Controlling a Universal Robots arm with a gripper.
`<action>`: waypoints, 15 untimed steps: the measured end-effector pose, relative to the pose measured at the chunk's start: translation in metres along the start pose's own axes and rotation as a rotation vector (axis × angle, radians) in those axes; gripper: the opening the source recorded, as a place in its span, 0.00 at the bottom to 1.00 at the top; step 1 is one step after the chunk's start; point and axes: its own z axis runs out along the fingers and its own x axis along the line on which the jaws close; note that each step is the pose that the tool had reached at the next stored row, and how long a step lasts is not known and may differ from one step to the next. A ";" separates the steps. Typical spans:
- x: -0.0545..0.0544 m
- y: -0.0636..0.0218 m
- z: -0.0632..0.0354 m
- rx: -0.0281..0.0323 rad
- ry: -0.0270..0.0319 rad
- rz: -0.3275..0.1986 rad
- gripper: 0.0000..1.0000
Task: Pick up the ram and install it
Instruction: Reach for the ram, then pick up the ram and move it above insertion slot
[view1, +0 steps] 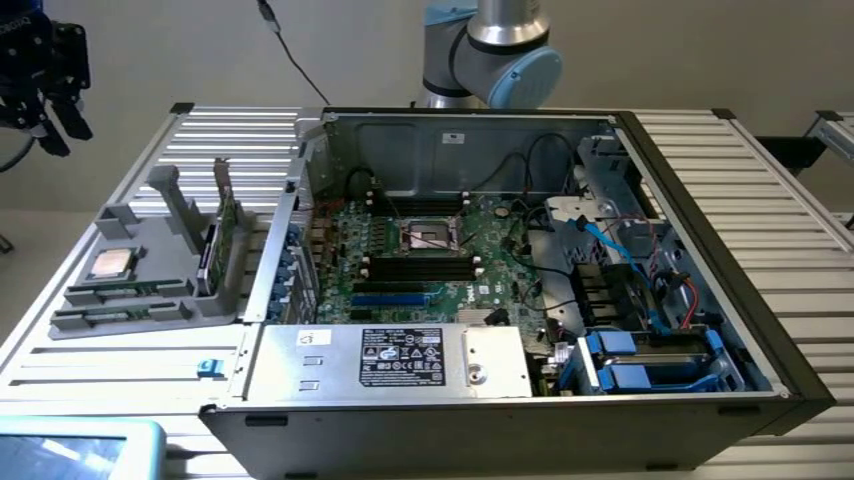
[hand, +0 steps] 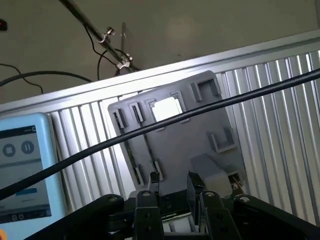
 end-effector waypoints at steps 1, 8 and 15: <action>0.000 0.0000 0.0001 0.0003 0.0005 -0.018 0.35; 0.000 0.0000 0.0004 0.0018 0.0029 -0.100 0.35; 0.000 0.0000 0.0003 0.0018 0.0030 -0.100 0.35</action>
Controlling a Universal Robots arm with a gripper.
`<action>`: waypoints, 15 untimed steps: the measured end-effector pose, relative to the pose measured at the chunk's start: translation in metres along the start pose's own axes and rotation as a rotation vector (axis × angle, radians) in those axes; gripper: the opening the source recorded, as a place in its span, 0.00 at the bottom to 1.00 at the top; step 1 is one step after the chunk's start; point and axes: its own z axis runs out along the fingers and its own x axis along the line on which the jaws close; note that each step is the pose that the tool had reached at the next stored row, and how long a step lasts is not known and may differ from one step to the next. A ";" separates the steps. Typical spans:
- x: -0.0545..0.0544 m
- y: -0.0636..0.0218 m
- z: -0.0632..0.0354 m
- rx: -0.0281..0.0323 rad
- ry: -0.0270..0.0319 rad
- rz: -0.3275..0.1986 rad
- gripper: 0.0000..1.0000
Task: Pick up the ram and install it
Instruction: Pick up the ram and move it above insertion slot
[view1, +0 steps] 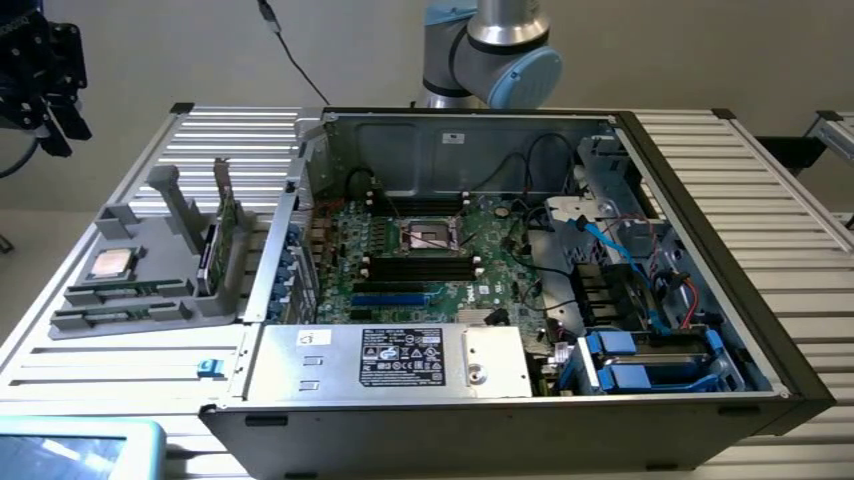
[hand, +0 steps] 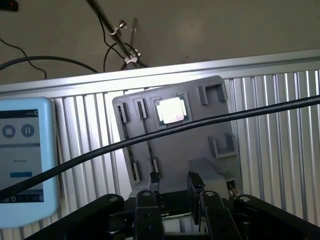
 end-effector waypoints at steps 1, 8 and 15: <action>0.000 0.0000 0.0000 0.0000 0.0000 0.000 0.35; 0.001 0.0013 0.0031 -0.0002 -0.0004 0.000 0.35; 0.013 0.0083 0.0159 -0.0015 -0.0121 -0.009 0.35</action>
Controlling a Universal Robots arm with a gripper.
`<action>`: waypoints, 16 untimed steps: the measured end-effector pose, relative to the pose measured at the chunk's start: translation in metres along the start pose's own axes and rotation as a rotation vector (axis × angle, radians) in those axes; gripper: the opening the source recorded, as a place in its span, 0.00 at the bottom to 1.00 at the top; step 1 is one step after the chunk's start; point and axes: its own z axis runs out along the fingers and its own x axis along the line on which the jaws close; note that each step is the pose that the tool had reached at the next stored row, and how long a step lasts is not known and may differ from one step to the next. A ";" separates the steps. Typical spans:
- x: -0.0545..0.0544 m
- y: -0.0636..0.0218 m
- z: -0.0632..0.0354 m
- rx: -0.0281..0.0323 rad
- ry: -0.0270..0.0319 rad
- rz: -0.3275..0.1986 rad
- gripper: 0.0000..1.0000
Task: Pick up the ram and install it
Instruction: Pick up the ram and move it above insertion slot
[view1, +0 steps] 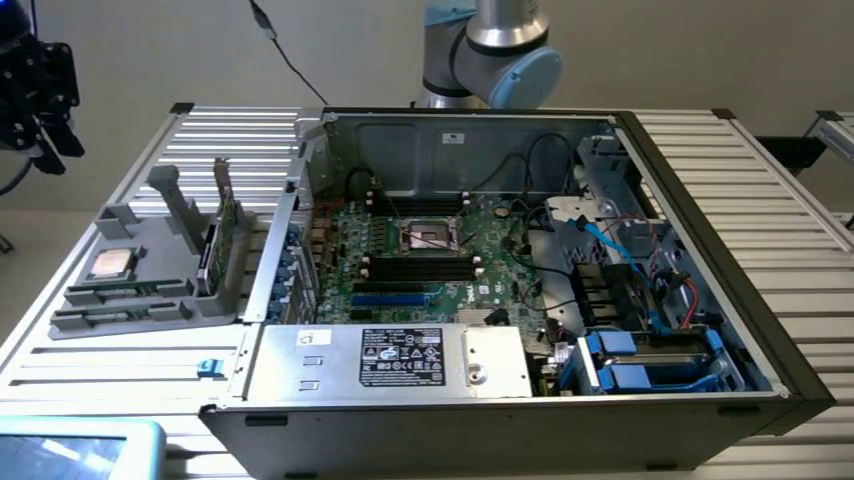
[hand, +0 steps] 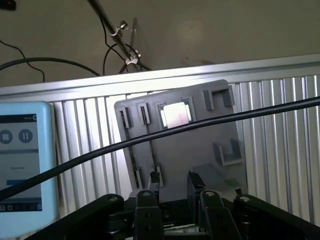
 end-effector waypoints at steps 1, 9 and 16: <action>0.002 0.0003 0.0020 -0.0005 -0.0030 -0.003 0.35; 0.013 0.0044 0.0166 -0.0040 -0.0257 -0.043 0.35; 0.021 0.0081 0.0296 -0.0069 -0.0449 -0.085 0.35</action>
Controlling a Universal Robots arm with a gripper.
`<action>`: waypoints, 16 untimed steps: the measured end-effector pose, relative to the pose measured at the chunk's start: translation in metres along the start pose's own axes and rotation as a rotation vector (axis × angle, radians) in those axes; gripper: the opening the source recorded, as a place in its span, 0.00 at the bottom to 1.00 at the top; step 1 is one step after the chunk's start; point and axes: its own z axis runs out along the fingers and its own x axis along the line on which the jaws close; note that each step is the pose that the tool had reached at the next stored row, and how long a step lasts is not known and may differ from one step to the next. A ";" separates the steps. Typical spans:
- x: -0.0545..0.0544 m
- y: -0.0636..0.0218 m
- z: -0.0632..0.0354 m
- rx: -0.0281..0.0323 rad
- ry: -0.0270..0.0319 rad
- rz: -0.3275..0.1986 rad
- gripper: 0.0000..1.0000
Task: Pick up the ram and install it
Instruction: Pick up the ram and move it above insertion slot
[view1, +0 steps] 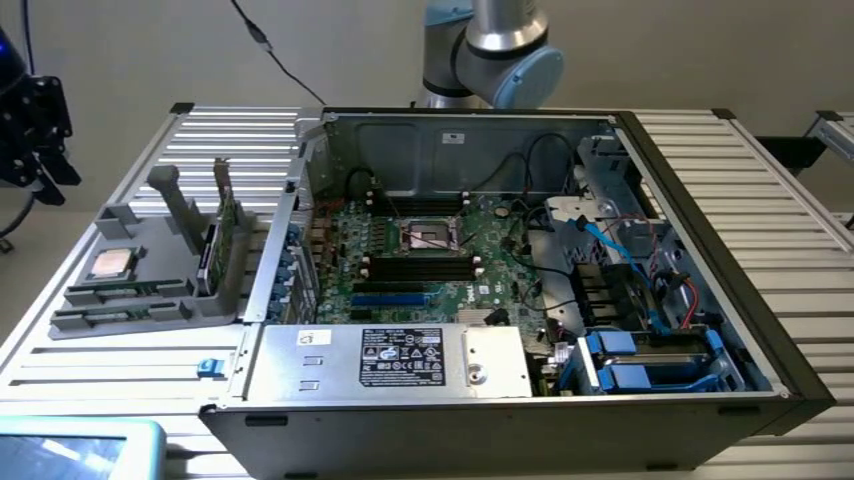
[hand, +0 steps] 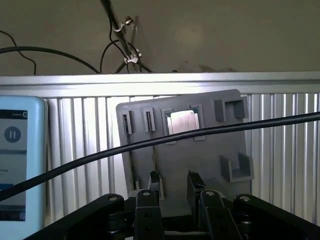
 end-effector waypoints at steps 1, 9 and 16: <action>0.001 0.0008 0.0017 -0.0003 -0.0023 -0.006 0.35; 0.009 0.0058 0.0161 -0.0040 -0.0222 -0.053 0.35; 0.017 0.0083 0.0289 -0.0070 -0.0366 -0.093 0.35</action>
